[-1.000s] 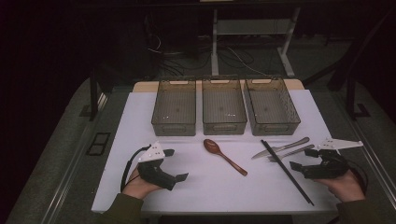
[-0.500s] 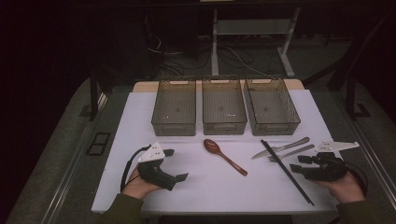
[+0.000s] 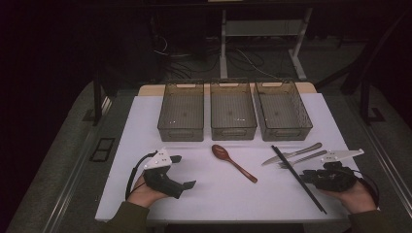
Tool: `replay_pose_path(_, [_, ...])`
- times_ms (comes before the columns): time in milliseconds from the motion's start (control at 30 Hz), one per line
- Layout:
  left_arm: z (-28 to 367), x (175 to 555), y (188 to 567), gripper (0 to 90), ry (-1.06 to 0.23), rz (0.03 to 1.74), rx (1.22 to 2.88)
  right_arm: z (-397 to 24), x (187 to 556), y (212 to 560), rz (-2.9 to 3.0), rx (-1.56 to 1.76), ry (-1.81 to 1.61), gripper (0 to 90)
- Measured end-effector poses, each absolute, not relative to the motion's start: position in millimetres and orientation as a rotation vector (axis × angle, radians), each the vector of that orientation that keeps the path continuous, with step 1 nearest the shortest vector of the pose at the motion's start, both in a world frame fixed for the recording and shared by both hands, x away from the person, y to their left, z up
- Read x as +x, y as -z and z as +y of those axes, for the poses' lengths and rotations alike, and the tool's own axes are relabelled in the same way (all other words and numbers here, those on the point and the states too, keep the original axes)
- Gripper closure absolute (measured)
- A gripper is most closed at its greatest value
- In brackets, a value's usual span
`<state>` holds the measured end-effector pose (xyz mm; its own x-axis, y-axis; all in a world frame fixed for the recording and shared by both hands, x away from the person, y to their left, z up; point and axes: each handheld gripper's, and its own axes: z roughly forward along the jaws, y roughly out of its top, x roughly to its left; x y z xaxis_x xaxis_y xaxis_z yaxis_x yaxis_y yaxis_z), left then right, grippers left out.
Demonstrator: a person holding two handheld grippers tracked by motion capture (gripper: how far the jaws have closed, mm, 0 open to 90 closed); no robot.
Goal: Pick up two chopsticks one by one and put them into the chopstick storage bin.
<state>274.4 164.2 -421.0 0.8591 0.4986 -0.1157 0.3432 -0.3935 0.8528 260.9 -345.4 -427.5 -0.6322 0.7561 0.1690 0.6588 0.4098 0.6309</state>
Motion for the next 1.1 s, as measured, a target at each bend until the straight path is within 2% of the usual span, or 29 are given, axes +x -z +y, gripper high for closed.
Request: replay_pose_path(1100, [163.5, 273.8, 420.8, 0.0, -0.197, 0.610, 2.024, -342.1, 260.7, 434.6, 2.564, 1.286, -0.923, 79.5])
